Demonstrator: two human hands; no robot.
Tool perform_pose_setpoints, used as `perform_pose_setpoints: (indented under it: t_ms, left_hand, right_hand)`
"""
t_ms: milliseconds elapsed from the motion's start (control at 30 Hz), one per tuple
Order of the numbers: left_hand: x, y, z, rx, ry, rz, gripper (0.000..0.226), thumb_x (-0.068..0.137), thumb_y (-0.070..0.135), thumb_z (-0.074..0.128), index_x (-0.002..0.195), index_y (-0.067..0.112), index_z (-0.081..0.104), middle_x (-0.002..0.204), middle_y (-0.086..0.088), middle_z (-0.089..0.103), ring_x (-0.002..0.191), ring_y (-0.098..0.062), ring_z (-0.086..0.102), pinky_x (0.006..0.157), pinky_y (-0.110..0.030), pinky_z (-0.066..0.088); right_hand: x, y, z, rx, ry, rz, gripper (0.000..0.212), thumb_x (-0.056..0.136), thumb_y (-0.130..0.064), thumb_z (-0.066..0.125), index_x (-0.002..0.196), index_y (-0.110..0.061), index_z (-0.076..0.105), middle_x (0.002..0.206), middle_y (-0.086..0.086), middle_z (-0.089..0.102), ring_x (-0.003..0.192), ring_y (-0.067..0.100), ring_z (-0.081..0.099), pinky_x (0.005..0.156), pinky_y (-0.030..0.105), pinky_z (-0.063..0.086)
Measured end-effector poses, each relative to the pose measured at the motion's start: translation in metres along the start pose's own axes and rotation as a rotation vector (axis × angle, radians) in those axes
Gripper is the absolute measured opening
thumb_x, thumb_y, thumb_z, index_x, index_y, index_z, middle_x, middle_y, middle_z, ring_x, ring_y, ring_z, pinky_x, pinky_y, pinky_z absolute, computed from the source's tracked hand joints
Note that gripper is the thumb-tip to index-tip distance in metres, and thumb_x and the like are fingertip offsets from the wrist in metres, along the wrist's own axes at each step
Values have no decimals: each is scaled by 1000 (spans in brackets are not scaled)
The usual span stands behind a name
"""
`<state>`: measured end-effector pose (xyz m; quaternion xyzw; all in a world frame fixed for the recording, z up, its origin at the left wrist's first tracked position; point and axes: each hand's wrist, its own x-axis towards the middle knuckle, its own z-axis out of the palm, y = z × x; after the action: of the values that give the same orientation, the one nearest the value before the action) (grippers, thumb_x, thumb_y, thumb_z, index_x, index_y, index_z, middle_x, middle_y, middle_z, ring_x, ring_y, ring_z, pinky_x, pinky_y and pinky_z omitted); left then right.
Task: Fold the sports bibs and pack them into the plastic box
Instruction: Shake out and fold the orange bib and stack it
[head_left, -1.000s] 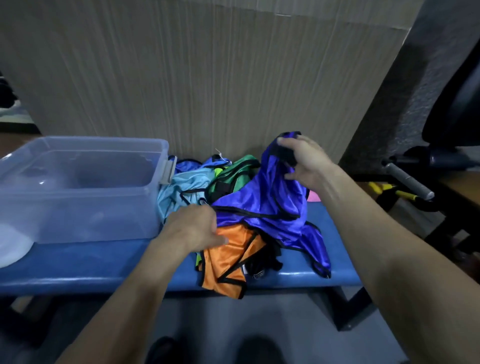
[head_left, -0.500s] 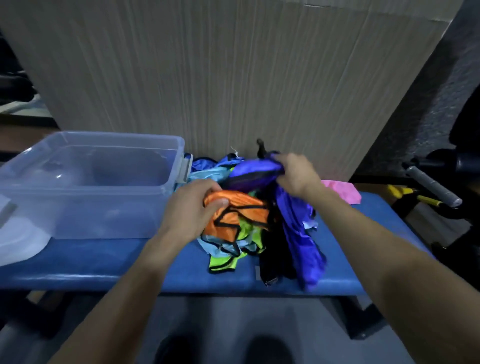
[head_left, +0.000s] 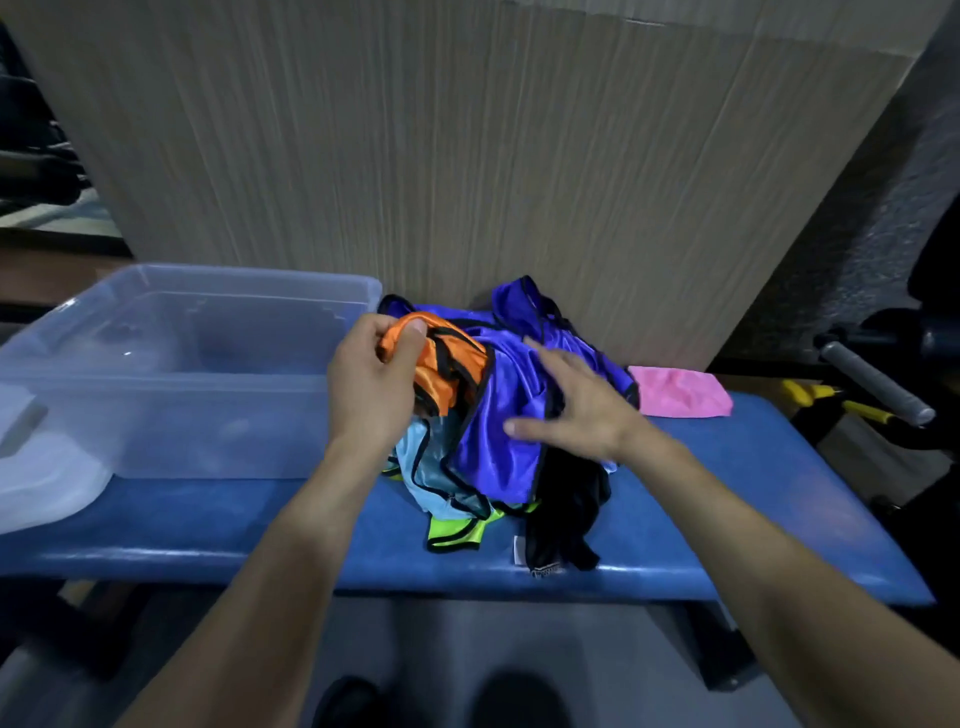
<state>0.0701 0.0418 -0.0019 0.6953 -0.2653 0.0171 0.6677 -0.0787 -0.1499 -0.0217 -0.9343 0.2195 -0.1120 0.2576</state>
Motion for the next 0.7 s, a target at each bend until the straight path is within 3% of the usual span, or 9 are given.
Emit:
perform_pose_setpoints:
  t_ms: [100, 200, 267, 333, 433, 500, 600, 700]
  left_hand:
    - [-2, 15, 3, -341, 54, -123, 22, 91, 42, 63, 79, 24, 62, 74, 3, 63, 73, -18, 58, 77, -44, 51]
    - [-4, 35, -3, -658, 102, -82, 20, 100, 31, 59, 83, 22, 61, 77, 2, 61, 78, -18, 56, 79, -45, 46]
    - [-4, 48, -13, -762, 111, -27, 19, 104, 28, 54, 88, 21, 61, 83, 2, 62, 82, -16, 58, 82, -43, 46]
    - [-2, 58, -23, -858, 111, -24, 18, 107, 27, 50, 97, 19, 63, 91, 0, 67, 90, -18, 62, 88, -44, 50]
    - [-3, 65, -27, -881, 101, -105, 23, 108, 30, 47, 114, 15, 64, 105, -6, 71, 100, -23, 68, 96, -48, 53]
    - [-8, 69, -23, -817, 67, -157, 27, 108, 30, 47, 118, 12, 65, 105, -9, 73, 99, -25, 70, 100, -55, 54]
    - [-15, 76, -16, -750, 1, -215, 30, 108, 31, 47, 117, 10, 66, 107, -13, 73, 100, -29, 71, 97, -61, 53]
    - [-19, 84, -11, -776, -69, -253, 27, 106, 32, 50, 111, 12, 67, 108, -15, 72, 107, -35, 69, 94, -60, 55]
  right_hand:
    - [-5, 26, 10, -81, 86, 61, 71, 87, -37, 72, 148, -10, 47, 150, 18, 46, 144, 30, 39, 119, 33, 29]
    - [12, 20, -5, -50, 191, 46, 28, 94, -13, 55, 118, -1, 63, 125, 21, 63, 121, 34, 56, 99, 30, 37]
    - [24, 11, -13, -24, 148, 75, 27, 93, -15, 48, 111, -5, 66, 118, 15, 67, 113, 31, 60, 91, 31, 40]
    - [34, 16, -19, -107, 52, 104, 35, 93, -28, 47, 122, -14, 62, 126, 10, 64, 118, 29, 60, 98, 36, 45]
    - [41, 32, -19, -331, -92, 253, 82, 77, -42, 42, 157, -28, 28, 159, 8, 33, 144, 37, 37, 116, 54, 33]
    - [25, 20, -22, -201, -86, 260, 89, 84, -35, 58, 162, -24, 17, 165, 11, 24, 150, 32, 28, 122, 45, 27]
    - [-4, -3, -29, 64, 77, 71, 81, 88, -10, 67, 159, -14, 30, 161, 8, 34, 149, 18, 31, 116, 18, 22]
    - [-39, -39, -35, 395, 203, -118, 70, 91, -24, 72, 154, -23, 42, 155, -12, 44, 143, -1, 37, 111, 10, 24]
